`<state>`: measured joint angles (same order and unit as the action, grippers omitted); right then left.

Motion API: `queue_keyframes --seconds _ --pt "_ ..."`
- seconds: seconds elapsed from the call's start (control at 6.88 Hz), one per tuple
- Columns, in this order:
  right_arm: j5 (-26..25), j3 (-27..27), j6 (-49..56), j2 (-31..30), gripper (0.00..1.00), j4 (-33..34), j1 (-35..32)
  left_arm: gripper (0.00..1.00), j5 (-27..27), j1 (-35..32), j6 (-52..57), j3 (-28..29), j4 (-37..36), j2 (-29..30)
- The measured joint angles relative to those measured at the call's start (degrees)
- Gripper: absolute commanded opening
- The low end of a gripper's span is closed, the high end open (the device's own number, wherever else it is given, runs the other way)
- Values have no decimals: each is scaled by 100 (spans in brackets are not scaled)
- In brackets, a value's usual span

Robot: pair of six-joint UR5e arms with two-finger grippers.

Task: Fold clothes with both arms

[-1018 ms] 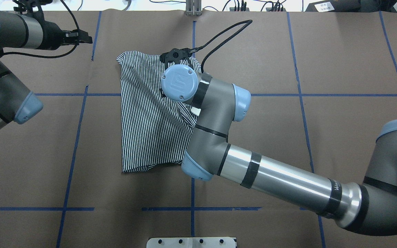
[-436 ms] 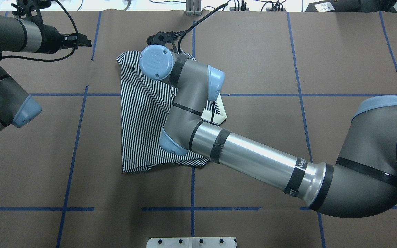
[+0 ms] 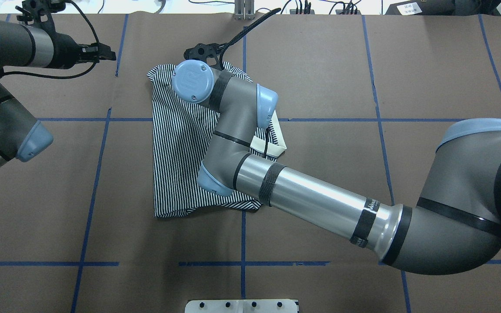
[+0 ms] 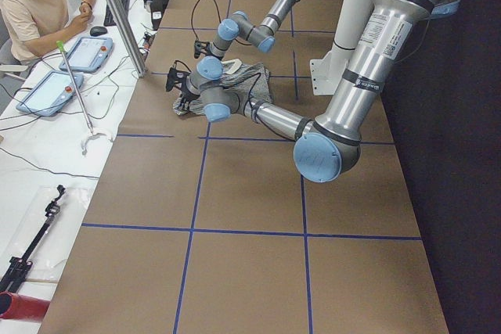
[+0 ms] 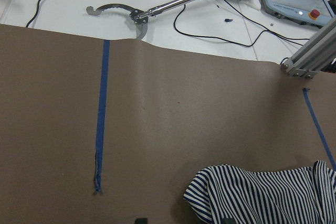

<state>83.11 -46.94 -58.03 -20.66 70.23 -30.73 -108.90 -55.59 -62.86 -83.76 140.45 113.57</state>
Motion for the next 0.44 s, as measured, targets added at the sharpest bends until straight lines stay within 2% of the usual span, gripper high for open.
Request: queue_keyframes --seconds 0.44 --pt "-8 24 2 49 66 -9 157 57 0 10 -2 13 0 0"
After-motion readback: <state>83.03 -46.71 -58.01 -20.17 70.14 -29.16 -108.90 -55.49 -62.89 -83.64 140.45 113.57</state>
